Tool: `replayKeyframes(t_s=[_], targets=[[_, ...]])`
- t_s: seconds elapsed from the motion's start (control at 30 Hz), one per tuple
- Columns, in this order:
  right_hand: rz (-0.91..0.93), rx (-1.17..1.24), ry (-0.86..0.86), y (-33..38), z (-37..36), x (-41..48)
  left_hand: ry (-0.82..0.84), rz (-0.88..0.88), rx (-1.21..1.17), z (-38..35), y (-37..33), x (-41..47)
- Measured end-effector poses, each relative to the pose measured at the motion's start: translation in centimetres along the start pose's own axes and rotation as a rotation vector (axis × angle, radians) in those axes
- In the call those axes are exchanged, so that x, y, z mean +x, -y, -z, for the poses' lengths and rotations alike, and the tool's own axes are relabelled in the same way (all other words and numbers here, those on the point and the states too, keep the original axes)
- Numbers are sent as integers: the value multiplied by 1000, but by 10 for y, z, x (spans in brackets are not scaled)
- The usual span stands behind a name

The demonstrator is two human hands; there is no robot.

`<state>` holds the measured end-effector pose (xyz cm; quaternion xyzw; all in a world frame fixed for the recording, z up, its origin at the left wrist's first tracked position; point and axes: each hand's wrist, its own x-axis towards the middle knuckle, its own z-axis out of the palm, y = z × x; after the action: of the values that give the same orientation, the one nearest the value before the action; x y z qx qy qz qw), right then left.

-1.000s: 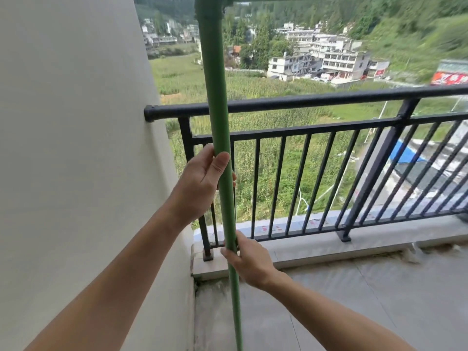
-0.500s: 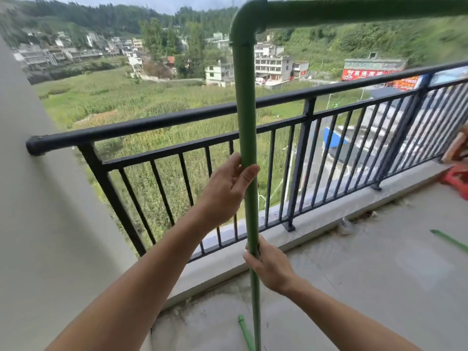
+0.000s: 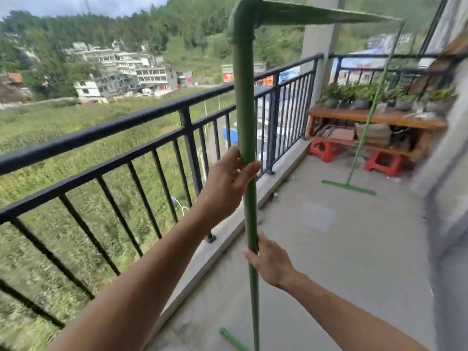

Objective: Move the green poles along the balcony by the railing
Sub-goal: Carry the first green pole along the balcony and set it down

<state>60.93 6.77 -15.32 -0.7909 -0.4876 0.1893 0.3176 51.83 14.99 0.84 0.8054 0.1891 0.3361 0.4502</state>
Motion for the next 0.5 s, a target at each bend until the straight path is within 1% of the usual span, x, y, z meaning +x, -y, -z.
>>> replayKeyframes(t_s=[0.23, 0.33, 0.5], targets=[[-140, -125, -140, -38, 25, 43, 216, -163, 18, -21, 25, 85], [-215, -157, -202, -49, 33, 58, 299, -217, -9, -35, 37, 120], [-369, -124, -310, -67, 55, 87, 310, -273, -4, -71, 44, 169]])
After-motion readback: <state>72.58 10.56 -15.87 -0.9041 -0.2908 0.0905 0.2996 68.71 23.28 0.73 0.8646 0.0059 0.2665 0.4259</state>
